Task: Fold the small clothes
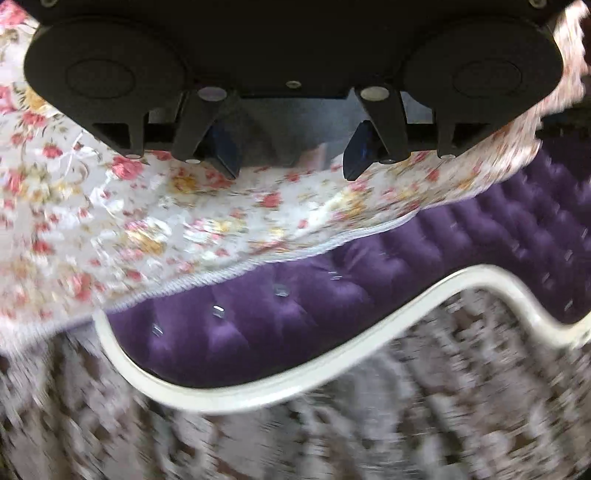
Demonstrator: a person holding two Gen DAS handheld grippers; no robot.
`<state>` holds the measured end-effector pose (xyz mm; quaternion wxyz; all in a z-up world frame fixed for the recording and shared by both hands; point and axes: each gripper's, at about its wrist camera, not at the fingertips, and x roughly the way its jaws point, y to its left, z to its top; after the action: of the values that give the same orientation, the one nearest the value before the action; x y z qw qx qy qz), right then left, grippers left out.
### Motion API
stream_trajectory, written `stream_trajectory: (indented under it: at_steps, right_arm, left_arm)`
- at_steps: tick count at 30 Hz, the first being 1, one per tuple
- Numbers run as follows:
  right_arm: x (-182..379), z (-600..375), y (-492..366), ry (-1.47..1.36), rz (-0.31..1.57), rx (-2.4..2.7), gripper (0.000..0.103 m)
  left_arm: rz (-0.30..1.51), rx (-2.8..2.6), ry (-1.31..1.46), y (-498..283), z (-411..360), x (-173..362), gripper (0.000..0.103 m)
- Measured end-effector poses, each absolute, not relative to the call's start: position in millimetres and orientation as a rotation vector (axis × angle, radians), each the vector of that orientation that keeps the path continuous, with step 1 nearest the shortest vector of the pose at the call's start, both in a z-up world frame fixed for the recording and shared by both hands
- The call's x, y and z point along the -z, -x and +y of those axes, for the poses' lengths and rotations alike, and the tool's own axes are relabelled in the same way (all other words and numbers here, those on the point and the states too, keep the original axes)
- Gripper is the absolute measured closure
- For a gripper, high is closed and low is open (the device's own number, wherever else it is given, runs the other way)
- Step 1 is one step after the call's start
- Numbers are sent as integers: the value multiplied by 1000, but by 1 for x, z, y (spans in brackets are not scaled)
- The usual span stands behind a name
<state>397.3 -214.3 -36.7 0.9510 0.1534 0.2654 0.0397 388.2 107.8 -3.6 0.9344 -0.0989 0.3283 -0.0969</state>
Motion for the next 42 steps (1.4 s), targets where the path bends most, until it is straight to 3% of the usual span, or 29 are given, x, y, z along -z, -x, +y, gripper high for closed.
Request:
stream_trajectory:
  at_steps: [7,12,13,21,30,35,42]
  right_arm:
    - [41,-132,-357,-1,562,-250,36]
    - [64,-101,-359,154,639,-275,36]
    - [69,-104,-363,171,652,-245,36]
    - [79,-168,-380,3,667,-67,34]
    - [49,-144,-323,30,565,-161,30]
    - [77,-114,-312,171,668,-161,28]
    - [58,-129,-291,54,631,-157,25]
  left_arm:
    - [676,296,-102,-341,54,23,28]
    - [771,227,-138,-352,55,55,28]
    - [793,215,-129,-354,60,62,23]
    - [795,223,-84,-356,66,71,15]
    - [808,210,-74,-360,65,72,13]
    - [820,212,-82,-363,65,70,12]
    - [807,211,-45,-342,59,42,13]
